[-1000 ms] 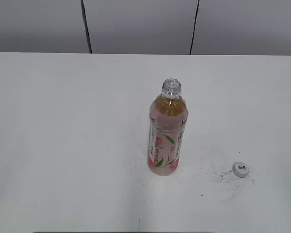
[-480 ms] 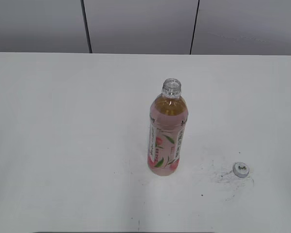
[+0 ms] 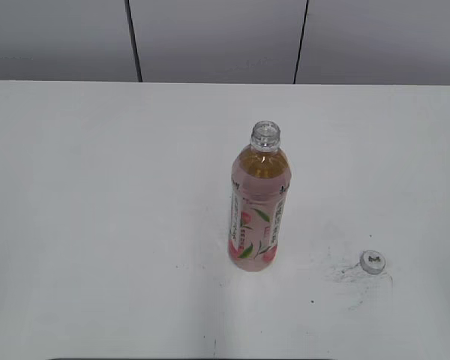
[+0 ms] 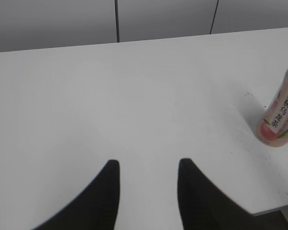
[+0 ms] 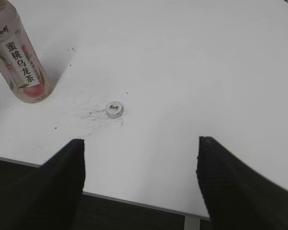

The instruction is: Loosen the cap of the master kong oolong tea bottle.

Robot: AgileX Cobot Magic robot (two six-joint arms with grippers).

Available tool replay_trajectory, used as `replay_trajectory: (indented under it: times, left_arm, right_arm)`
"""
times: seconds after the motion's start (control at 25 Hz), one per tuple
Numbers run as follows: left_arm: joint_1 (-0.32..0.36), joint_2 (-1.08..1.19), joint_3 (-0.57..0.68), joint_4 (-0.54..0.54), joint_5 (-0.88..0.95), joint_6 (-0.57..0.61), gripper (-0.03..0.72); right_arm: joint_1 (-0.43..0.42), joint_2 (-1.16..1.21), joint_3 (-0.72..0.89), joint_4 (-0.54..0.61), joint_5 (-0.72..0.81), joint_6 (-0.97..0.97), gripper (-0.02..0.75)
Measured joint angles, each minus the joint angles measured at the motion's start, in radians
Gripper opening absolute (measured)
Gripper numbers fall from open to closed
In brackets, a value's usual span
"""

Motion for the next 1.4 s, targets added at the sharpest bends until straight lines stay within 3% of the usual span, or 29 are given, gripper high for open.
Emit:
replay_trajectory:
  times: [0.16, 0.44, 1.4]
  left_arm:
    - [0.01, 0.0, 0.0, -0.001, 0.0, 0.001, 0.245]
    - [0.057, 0.0, 0.0, -0.001, 0.0, 0.002, 0.245]
    - [0.057, 0.0, 0.0, -0.001, 0.0, 0.002, 0.242]
  right_arm:
    - [-0.019, 0.0, 0.0, -0.001, -0.001, 0.0, 0.545]
    - [-0.153, 0.0, 0.0, -0.001, -0.003, 0.0, 0.545]
    - [-0.215, 0.0, 0.0, -0.001, -0.006, 0.0, 0.545]
